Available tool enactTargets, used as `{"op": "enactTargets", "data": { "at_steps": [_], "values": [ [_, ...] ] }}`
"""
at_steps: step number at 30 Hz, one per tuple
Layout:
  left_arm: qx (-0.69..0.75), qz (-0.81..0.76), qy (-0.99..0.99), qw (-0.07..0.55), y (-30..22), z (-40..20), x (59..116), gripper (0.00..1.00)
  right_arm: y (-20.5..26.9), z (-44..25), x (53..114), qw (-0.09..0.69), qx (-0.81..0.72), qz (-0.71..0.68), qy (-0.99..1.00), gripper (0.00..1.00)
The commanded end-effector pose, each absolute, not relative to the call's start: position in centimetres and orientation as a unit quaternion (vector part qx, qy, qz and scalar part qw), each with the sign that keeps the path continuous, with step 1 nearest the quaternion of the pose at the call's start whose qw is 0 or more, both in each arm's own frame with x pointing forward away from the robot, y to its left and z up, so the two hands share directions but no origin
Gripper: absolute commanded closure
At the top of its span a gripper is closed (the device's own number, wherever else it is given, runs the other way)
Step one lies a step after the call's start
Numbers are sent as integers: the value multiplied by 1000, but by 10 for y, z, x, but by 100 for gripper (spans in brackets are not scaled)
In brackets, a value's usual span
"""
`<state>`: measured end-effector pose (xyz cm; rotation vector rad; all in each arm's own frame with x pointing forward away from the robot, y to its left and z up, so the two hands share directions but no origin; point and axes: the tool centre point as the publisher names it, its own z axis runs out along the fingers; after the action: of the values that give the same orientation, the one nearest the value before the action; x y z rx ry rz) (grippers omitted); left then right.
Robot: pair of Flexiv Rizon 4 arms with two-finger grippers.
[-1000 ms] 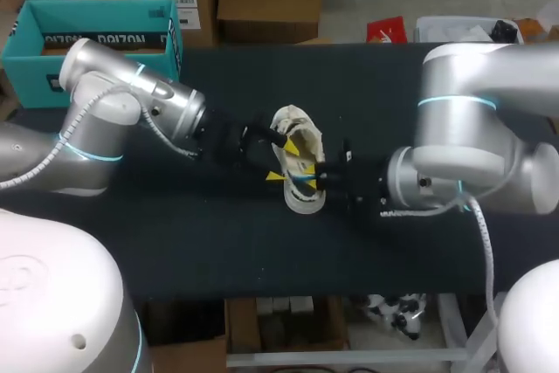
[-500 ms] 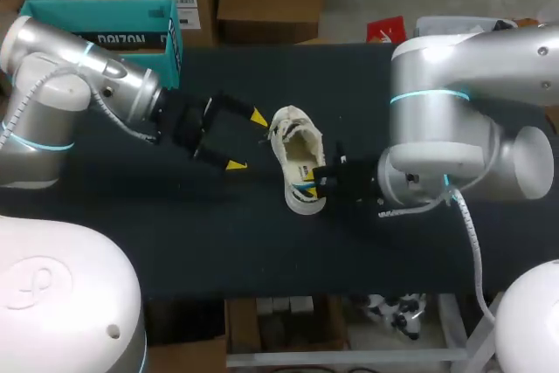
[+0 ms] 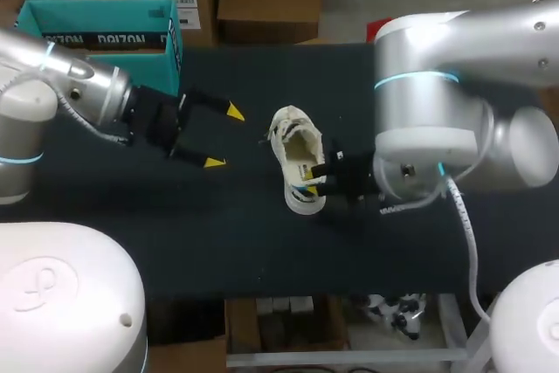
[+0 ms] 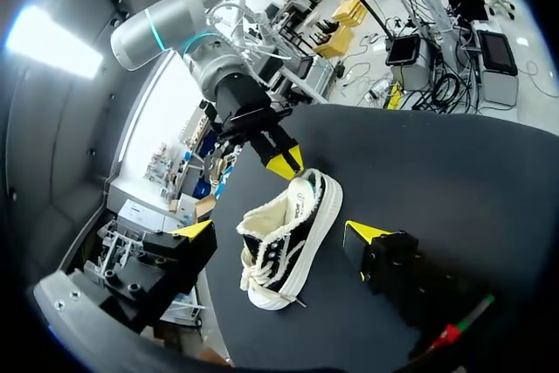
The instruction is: Open the shoe tongue, take the insole out of the shoe, put the insole back into the shoe, and pack the shoe into the shoebox
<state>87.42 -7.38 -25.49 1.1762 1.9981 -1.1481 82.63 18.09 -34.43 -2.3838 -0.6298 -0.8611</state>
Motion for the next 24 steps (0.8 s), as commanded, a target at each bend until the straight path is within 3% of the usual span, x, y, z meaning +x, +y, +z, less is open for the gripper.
{"op": "enactTargets", "data": {
  "at_steps": [1,9,19,24],
  "values": [
    [427,-413,757,272,-67,-247,870,0,183,-336,827,252,-888,-297,-244,100],
    [403,-393,798,214,-57,-239,868,0,190,-352,846,261,-882,-293,-263,100],
    [403,-393,798,214,-57,-239,868,0,195,-384,863,253,-890,-265,-271,100],
    [294,-98,919,243,-47,-233,890,0,194,-389,865,242,-896,-258,-269,100]
  ]
}}
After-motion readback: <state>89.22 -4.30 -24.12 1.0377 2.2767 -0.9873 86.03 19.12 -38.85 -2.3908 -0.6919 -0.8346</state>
